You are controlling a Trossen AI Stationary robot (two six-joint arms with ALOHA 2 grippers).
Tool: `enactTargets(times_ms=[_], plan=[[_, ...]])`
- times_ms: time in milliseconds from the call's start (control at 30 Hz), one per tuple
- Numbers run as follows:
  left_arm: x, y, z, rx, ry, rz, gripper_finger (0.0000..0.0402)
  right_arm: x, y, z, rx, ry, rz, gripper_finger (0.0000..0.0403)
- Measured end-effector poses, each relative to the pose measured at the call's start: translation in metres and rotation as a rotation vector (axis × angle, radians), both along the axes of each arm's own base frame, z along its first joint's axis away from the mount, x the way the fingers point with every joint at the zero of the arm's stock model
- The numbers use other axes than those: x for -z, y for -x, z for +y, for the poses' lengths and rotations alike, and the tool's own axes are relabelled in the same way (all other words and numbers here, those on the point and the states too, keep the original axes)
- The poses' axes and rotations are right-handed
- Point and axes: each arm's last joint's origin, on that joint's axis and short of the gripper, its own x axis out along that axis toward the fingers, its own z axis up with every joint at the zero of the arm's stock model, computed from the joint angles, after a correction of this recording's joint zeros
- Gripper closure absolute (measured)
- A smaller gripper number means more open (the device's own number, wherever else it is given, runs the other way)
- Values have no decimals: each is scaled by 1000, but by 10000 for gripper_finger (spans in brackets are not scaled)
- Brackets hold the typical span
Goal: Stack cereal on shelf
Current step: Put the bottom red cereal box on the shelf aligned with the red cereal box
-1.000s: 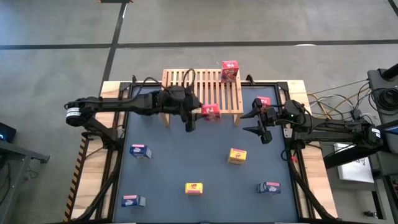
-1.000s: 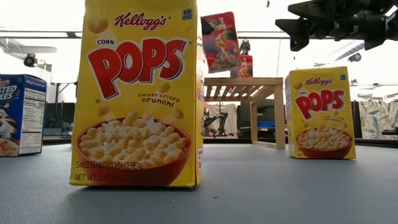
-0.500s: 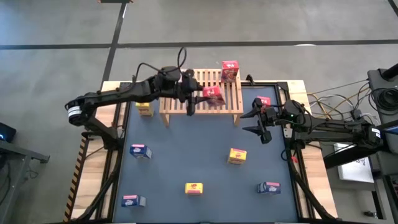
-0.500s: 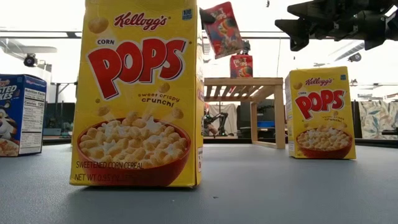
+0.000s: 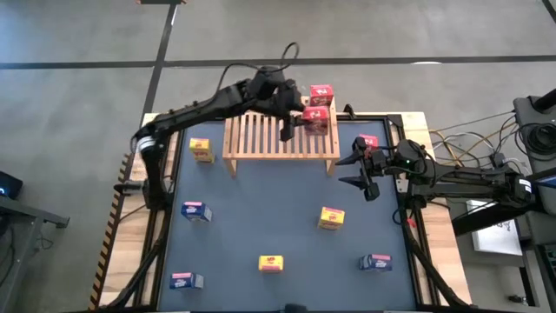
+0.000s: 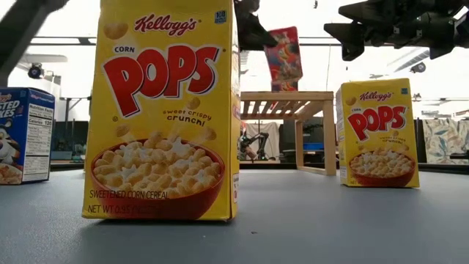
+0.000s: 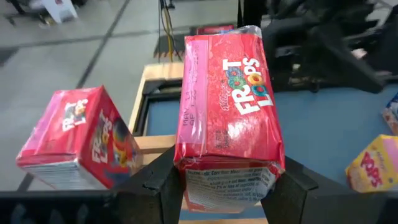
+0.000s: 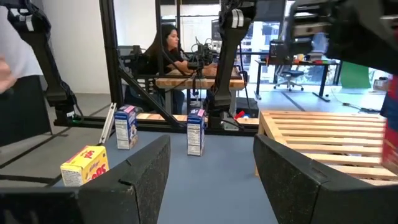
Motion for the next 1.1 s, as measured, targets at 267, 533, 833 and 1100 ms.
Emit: enactTargets(times_ms=[267,533,833,1100], plan=[[0,-23,20,26,49,178,249,2,0,0,-2,-18,25,184],[10,-25,24,35,40,143,249,4,0,0,-5,-22,38,184],[15,-26,26,18,57,154,249,4,0,0,-5,-22,39,184],[32,-28,28,-7,93,182,224,3,0,0,-5,-19,34,184]])
